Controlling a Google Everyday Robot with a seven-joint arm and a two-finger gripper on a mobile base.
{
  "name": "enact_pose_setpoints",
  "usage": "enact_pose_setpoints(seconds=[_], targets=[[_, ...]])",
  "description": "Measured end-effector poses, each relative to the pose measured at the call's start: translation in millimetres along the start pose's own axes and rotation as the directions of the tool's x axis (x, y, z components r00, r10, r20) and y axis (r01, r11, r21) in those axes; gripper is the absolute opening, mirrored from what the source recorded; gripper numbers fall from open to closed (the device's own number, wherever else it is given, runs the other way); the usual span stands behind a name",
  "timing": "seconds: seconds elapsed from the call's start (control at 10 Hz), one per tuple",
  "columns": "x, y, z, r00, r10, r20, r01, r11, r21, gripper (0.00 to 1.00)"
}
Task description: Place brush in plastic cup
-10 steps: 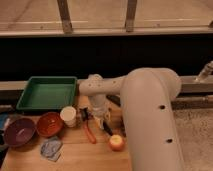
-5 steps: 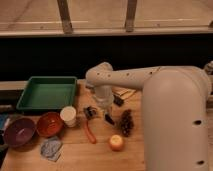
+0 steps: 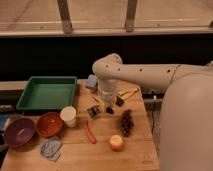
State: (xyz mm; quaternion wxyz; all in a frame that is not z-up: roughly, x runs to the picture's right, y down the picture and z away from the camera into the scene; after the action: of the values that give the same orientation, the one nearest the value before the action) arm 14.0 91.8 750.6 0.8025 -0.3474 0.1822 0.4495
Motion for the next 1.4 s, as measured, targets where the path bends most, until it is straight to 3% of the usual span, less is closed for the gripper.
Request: enact_pose_setpoints(seconds=[0.5, 1.0, 1.4], targets=[[-21.7, 3.1, -43.2, 0.990, 0.017, 0.138, -0.015, 1.000, -0.017, 0.00], [-42.4, 0.4, -80.4, 0.974, 0.038, 0.225, -0.039, 0.999, 0.002, 0.00], [-60.7, -42.3, -142.3, 0.937, 0.112, 0.331, -0.139, 0.989, 0.057, 0.00]])
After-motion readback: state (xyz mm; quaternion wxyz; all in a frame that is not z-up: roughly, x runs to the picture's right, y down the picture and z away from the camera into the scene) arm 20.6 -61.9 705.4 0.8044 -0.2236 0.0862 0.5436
